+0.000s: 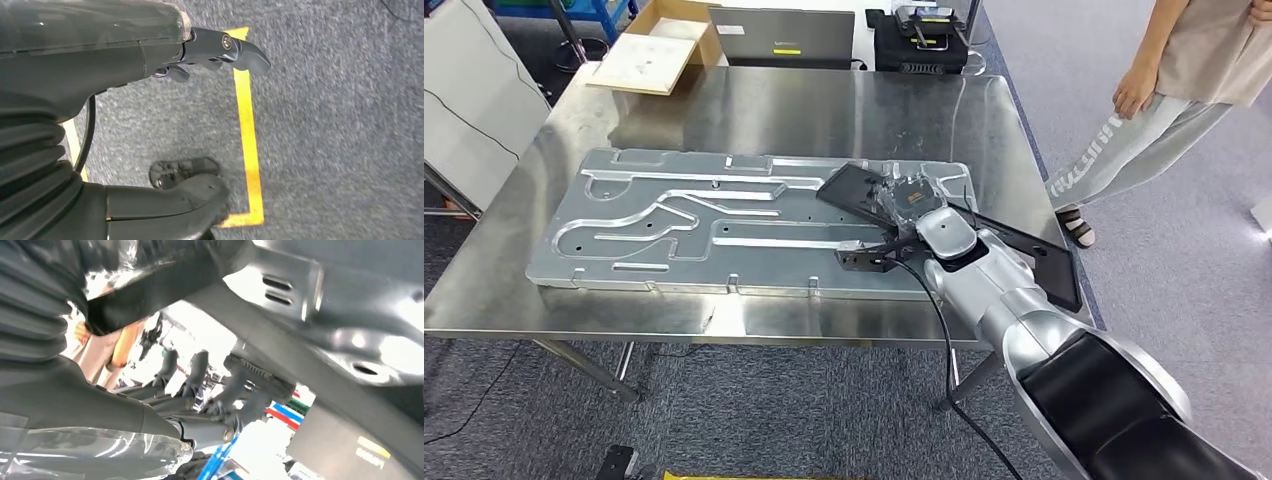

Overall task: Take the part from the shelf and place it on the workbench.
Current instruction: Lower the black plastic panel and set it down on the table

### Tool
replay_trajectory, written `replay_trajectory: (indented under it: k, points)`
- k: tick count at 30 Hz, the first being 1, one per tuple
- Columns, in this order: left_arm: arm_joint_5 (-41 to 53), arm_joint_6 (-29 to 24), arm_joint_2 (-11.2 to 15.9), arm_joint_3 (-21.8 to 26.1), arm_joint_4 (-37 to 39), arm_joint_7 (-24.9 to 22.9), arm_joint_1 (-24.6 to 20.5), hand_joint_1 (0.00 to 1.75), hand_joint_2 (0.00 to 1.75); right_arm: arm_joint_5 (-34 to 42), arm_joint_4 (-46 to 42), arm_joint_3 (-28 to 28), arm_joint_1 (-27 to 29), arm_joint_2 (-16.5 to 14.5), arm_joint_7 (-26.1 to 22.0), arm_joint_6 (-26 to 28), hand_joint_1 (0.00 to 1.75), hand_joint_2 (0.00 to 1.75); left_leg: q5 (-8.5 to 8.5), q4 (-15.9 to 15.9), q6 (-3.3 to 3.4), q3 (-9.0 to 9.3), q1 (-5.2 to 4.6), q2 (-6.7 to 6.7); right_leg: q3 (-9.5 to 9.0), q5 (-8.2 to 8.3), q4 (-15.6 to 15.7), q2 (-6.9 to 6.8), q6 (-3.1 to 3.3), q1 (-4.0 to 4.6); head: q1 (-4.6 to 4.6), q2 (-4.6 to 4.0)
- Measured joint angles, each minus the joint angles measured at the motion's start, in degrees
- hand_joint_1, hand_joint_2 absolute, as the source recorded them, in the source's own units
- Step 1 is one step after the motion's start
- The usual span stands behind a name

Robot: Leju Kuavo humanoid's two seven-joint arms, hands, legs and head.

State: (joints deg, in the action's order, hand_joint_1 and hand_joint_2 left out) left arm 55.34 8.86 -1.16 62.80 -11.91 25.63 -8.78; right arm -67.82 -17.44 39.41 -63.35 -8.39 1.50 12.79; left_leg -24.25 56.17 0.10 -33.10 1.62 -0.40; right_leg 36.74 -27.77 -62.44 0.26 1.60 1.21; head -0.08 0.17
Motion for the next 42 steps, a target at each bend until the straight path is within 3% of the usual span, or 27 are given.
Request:
replay_trajectory:
  k: [2, 3, 4, 5, 8, 9, 11, 14, 15, 17, 18, 19, 20, 21, 22, 24, 25, 28, 29, 31, 33, 34, 35, 36, 39, 42]
  points:
    - [0.0, -0.3, 0.0, -0.1, 0.0, -0.4, -0.1, 0.0, 0.0, 0.7, 0.1, -1.0, 0.4, 0.1, -0.4, 0.8, 0.0, 0.0, 0.0, 0.0, 0.16, -0.1, 0.01, 0.02, 3.7, -3.7, -8.0, -0.13, -0.74, -0.63, 0.0, 0.0]
    - [-0.1, -0.4, 0.0, -0.2, 0.0, -0.4, -0.1, 0.0, 0.0, 0.9, 0.2, -1.4, 0.6, 0.2, -0.5, 1.1, 0.0, 0.0, -0.01, 0.1, 0.19, -0.1, -0.01, 0.03, 5.07, -4.5, -10.8, -0.17, -0.85, -0.83, -0.01, 0.0]
    - [-0.1, -0.3, 0.1, -0.2, 0.0, -0.3, -0.2, 0.0, 0.0, 1.2, 0.2, -1.7, 0.9, 0.2, -0.7, 1.4, 0.0, 0.0, -0.04, 0.1, 0.21, -0.08, -0.05, 0.01, 5.46, -4.15, -11.5, -0.19, -0.78, -0.93, 0.01, 0.0]
    - [-0.2, -0.2, 0.1, -0.3, 0.0, -0.3, -0.3, 0.0, 0.0, 1.6, 0.2, -2.1, 1.1, 0.2, -1.1, 1.9, 0.0, 0.0, -0.07, 0.1, 0.21, -0.03, -0.13, -0.03, 4.73, -2.72, -9.8, -0.19, -0.52, -0.92, 0.0, 0.0]
    - [-0.5, 0.4, -0.2, -0.7, 0.0, 0.1, -0.8, 0.0, 0.0, 4.3, -0.2, -4.0, 0.9, 0.2, -4.1, 4.4, 0.0, 0.0, -0.1, -0.1, 0.16, 0.17, -0.36, -0.11, -0.94, 3.02, 2.3, -0.13, 1.26, -0.22, 0.0, 0.0]
    - [-0.6, 0.6, -0.4, -0.9, 0.0, 0.3, -1.0, 0.0, 0.0, 5.6, -0.6, -5.0, 0.7, 0.2, -5.4, 5.4, 0.0, 0.0, -0.08, -0.1, 0.07, 0.12, -0.34, -0.08, -2.1, 3.89, 4.8, -0.15, 1.73, 0.11, 0.0, 0.0]
    - [-0.6, 0.8, -0.5, -1.3, 0.0, 0.5, -1.5, 0.0, 0.0, 7.5, -1.2, -7.0, 0.4, 0.1, -7.4, 6.5, 0.0, 0.0, 0.11, -0.6, -0.39, 0.19, -0.24, -0.02, -2.72, 4.19, 6.3, -0.23, 2.1, 0.51, 0.0, 0.0]
    - [-0.6, 0.8, -0.7, -1.8, 0.0, 0.3, -2.0, 0.0, 0.0, 9.7, -2.4, -9.4, 0.1, 0.0, -9.3, 7.7, 0.0, 0.0, -0.89, 0.1, -1.15, 0.15, -0.38, 0.08, -3.97, 5.06, 8.5, -0.52, 2.19, 0.05, -0.02, 0.0]
    - [-0.6, 0.7, -0.7, -1.9, 0.0, 0.2, -2.0, 0.0, 0.0, 11.0, -3.0, -10.1, 0.1, 0.0, -10.7, 8.8, 0.0, 0.0, -2.33, 2.3, -1.28, -0.79, -0.43, 0.11, -4.28, 5.3, 9.1, -0.63, 2.18, -0.11, -0.03, 0.0]
    - [-0.7, 0.7, -0.7, -2.0, 0.0, 0.1, -2.0, 0.0, 0.0, 15.2, -4.7, -11.8, 0.2, 0.0, -15.1, 11.7, 0.0, 0.0, -6.07, 10.0, -1.54, -4.28, -0.36, 0.14, -4.26, 5.33, 9.0, -0.65, 2.35, 0.08, -0.05, 0.0]
    - [-1.0, 0.8, -0.7, -2.0, 0.0, 0.2, -1.9, 0.0, 0.0, 18.0, -6.2, -12.8, 0.6, 0.0, -17.8, 13.0, 0.0, 0.0, -7.27, 13.5, -1.68, -5.98, -0.35, 0.14, -4.17, 5.26, 8.9, -0.6, 2.41, 0.18, -0.05, 0.0]
    - [-1.2, 1.0, -0.7, -2.0, 0.0, 0.5, -1.8, 0.0, 0.0, 21.1, -8.4, -14.0, 1.2, 0.1, -20.1, 13.8, 0.0, 0.0, -7.42, 15.4, -1.85, -6.91, -0.33, 0.15, -4.15, 5.19, 8.7, -0.54, 2.44, 0.24, -0.05, 0.0]
    - [-1.5, 1.2, -0.7, -2.1, 0.0, 0.9, -1.7, 0.0, 0.0, 24.1, -11.5, -15.2, 1.9, 0.2, -21.7, 14.0, 0.0, 0.0, -6.45, 15.0, -1.99, -6.79, -0.31, 0.17, -4.13, 5.09, 8.6, -0.48, 2.41, 0.24, -0.05, 0.0]
    - [-1.8, 1.6, -0.7, -2.1, 0.0, 1.3, -1.7, 0.0, 0.0, 27.0, -15.2, -16.4, 2.7, 0.5, -22.6, 13.7, 0.0, 0.0, -4.56, 12.2, -2.11, -5.53, -0.26, 0.19, -4.14, 4.94, 8.3, -0.43, 2.3, 0.19, -0.05, 0.0]
    - [-2.1, 1.9, -0.7, -2.3, 0.0, 1.7, -1.6, 0.0, 0.0, 29.7, -19.3, -17.4, 3.3, 0.9, -22.9, 13.2, 0.0, 0.0, -2.44, 8.2, -2.22, -3.63, -0.16, 0.22, -4.17, 4.75, 8.1, -0.4, 2.08, 0.16, -0.05, 0.0]
    - [-3.1, 2.7, -0.7, -2.5, 0.0, 2.7, -1.6, 0.0, 0.0, 34.2, -27.9, -19.1, 4.3, 2.4, -22.6, 11.8, 0.0, 0.0, -0.04, 1.3, -2.04, -0.26, -0.02, 0.14, -3.88, 4.34, 7.4, -0.35, 1.6, 0.38, -0.05, 0.0]
    - [-3.7, 3.0, -0.7, -2.5, 0.0, 3.4, -1.5, 0.0, 0.0, 36.2, -32.8, -19.7, 5.0, 3.6, -22.1, 11.2, 0.0, 0.0, 0.17, -0.2, -1.73, 0.46, -0.02, 0.05, -3.69, 4.23, 7.2, -0.36, 1.43, 0.55, -0.04, 0.0]
    - [-5.8, 3.5, -0.8, -2.4, 0.0, 6.1, -0.3, 0.0, 0.0, 40.1, -49.4, -22.1, 8.9, 8.9, -19.6, 9.4, 0.0, 0.0, -0.01, -0.4, -0.55, 0.51, 0.14, -0.3, -3.44, 3.61, 6.6, -0.53, 0.96, 0.71, -0.01, 0.0]
    - [-6.3, 3.6, -0.7, -2.3, 0.0, 6.8, 0.3, 0.0, 0.0, 40.4, -54.1, -23.1, 10.4, 10.8, -19.0, 9.1, 0.0, 0.0, -0.02, -0.4, -0.25, 0.51, 0.27, -0.37, -3.08, 2.65, 5.5, -0.51, 0.5, 0.54, 0.0, 0.0]
    - [-7.3, 3.4, -0.6, -1.9, 0.0, 7.9, 1.2, 0.0, 0.0, 40.0, -62.9, -25.6, 15.4, 14.8, -18.8, 10.2, 0.0, 0.0, -0.05, -0.4, 0.17, 0.5, 0.35, -0.4, -0.77, -0.87, -0.2, -0.36, -0.77, -0.09, 0.05, 0.0]
    - [-8.4, 3.1, -0.4, -1.1, 0.0, 9.1, 2.2, 0.0, 0.0, 40.4, -72.0, -29.8, 25.7, 18.9, -21.7, 13.6, 0.0, 0.0, -0.19, -0.4, 0.42, 0.65, 0.35, -0.74, 2.43, -4.34, -7.6, -0.34, -1.63, -0.77, 0.05, 0.0]
    - [-8.9, 3.0, -0.3, -0.6, 0.0, 9.7, 2.9, 0.0, 0.0, 41.5, -76.6, -32.9, 32.5, 20.8, -24.6, 15.3, 0.0, 0.0, -0.34, -0.4, 0.57, 0.81, 0.36, -1.06, 3.27, -4.84, -9.5, -0.32, -1.76, -0.98, 0.05, 0.0]
    - [-9.3, 3.0, -0.2, -0.2, 0.0, 10.1, 3.7, 0.0, 0.0, 42.8, -80.4, -36.2, 39.3, 22.0, -27.6, 16.4, 0.0, 0.0, -0.5, -0.4, 0.7, 0.97, 0.33, -1.38, 3.22, -4.26, -9.3, -0.31, -1.69, -1.11, 0.06, 0.0]
    - [-9.5, 3.0, -0.1, 0.2, 0.0, 10.4, 4.5, 0.0, 0.0, 44.1, -83.8, -39.5, 45.2, 22.8, -30.4, 16.8, 0.0, 0.0, -0.68, -0.4, 0.77, 1.12, 0.21, -1.58, 2.21, -2.7, -6.8, -0.31, -1.44, -1.17, 0.07, 0.0]
    - [-9.8, 3.0, 0.0, 1.2, 0.0, 10.8, 5.7, 0.0, 0.0, 45.3, -91.2, -46.9, 55.4, 23.9, -33.6, 16.4, 0.0, 0.0, -1.06, -0.4, 0.61, 1.34, -0.28, -1.09, -2.65, 2.52, 4.4, -0.31, -0.23, -0.75, 0.04, 0.0]
    - [-10.0, 2.8, 0.2, 1.8, 0.0, 10.9, 5.4, 0.0, 0.0, 44.3, -96.2, -51.2, 62.3, 24.1, -32.9, 16.0, 0.0, 0.0, -1.15, -0.9, -0.04, 1.96, -0.3, -0.66, -3.99, 3.59, 7.0, -0.36, 0.28, -0.1, 0.04, 0.0]
